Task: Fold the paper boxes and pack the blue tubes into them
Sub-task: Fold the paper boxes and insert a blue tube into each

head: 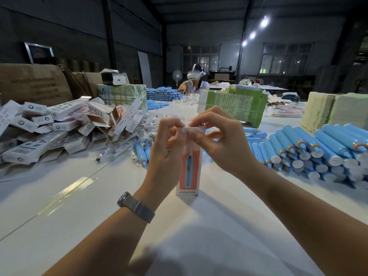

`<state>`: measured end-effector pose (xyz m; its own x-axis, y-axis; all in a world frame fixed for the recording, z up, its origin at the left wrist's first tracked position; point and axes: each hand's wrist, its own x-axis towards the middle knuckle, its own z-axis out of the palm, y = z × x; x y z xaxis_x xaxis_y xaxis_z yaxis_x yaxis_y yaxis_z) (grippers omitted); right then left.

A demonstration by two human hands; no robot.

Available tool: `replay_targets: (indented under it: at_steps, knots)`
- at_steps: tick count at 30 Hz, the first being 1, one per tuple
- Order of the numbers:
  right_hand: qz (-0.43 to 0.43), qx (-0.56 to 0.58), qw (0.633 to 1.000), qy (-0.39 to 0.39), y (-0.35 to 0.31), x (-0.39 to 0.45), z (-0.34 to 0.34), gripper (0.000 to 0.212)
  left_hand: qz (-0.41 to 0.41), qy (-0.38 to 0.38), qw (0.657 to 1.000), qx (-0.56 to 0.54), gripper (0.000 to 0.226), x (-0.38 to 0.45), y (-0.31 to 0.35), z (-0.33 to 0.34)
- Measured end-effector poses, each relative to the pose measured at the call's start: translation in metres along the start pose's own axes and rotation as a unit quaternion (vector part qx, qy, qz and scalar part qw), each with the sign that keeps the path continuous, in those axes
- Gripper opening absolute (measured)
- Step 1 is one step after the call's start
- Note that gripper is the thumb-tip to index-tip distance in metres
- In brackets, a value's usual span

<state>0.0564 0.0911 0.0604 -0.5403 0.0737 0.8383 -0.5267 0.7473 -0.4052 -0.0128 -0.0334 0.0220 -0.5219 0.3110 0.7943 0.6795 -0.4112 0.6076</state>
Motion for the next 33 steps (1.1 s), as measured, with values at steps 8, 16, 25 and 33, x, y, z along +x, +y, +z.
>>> replay_targets:
  at_steps: [8,16,25,33]
  knots:
    - [-0.045,-0.075,0.996,-0.007,-0.004,0.003,-0.002,0.007,0.037,-0.008,0.998,0.046,0.009,-0.004,-0.002,0.000]
    - [-0.029,-0.065,0.997,-0.039,-0.013,0.010,-0.009,0.012,0.024,-0.006,0.997,0.079,0.021,-0.006,-0.003,-0.002]
    - [0.021,-0.019,0.998,-0.060,-0.018,0.015,-0.013,0.014,0.039,-0.008,0.996,0.080,0.025,-0.006,-0.005,-0.003]
    - [0.024,-0.060,0.994,-0.085,-0.020,0.022,-0.017,0.013,0.041,-0.001,0.996,0.082,0.023,-0.005,-0.008,-0.005]
